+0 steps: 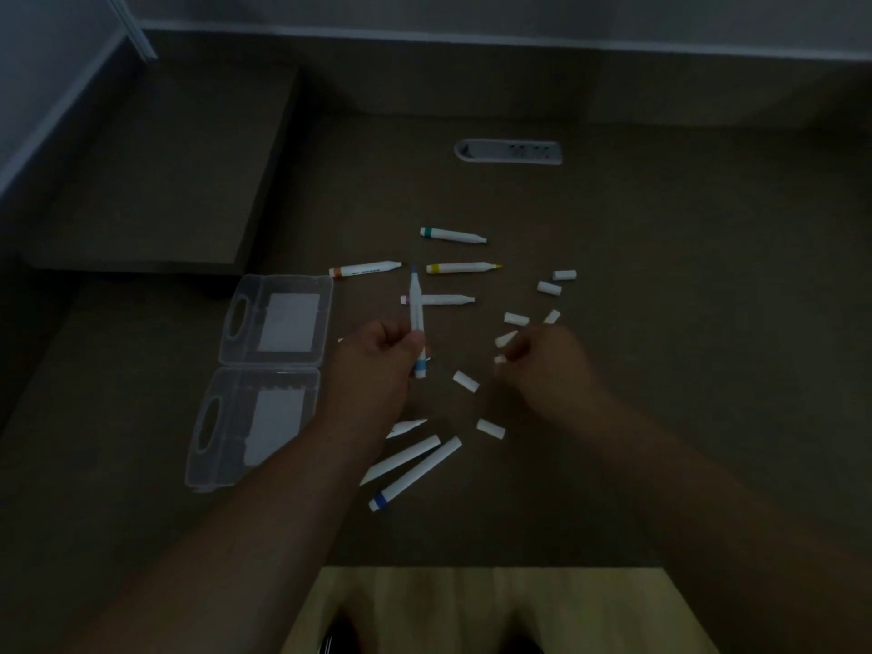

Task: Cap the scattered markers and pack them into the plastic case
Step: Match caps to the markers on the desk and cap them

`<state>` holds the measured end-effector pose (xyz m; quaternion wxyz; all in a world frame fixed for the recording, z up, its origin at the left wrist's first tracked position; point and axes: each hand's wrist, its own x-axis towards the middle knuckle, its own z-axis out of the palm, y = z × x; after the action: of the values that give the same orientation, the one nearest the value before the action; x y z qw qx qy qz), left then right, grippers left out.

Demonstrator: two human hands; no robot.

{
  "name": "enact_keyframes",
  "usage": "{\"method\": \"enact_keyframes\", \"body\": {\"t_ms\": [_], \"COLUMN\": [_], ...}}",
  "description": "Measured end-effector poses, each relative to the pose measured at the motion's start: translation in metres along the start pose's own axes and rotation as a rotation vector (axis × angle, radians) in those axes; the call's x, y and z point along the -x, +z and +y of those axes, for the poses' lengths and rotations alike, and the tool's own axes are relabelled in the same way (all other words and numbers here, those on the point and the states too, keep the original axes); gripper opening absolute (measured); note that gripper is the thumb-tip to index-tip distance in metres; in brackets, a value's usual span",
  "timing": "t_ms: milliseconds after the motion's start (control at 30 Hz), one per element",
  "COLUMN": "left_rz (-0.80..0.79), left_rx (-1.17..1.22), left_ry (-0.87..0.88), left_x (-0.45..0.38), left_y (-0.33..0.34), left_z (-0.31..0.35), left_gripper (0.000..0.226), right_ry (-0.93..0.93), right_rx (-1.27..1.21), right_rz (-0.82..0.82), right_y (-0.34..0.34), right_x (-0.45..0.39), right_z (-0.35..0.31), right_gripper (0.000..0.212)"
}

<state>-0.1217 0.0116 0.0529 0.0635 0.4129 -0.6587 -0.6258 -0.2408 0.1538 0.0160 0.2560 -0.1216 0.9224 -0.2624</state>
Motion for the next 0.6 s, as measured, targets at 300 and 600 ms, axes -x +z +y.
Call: {"method": "enact_keyframes", "body": {"t_ms": [300,600], "left_rz": [-0.007,0.002], "left_rx": [-0.031,-0.005], "left_ry": [-0.018,-0.011], "left_x": [-0.003,-0.005], "left_y": [0.003,-0.001], "left_z": [-0.009,-0.010], "left_gripper": [0.011,0.011], "right_ry": [-0.213,-0.334], "right_rx": [0.432,0.635], "right_rz": [-0.090,-0.010], "right_y": [0.011,0.000], "right_x": [-0.008,-0.050], "right_z": [0.013,0.002], "right_gripper": [0.016,0.035]}}
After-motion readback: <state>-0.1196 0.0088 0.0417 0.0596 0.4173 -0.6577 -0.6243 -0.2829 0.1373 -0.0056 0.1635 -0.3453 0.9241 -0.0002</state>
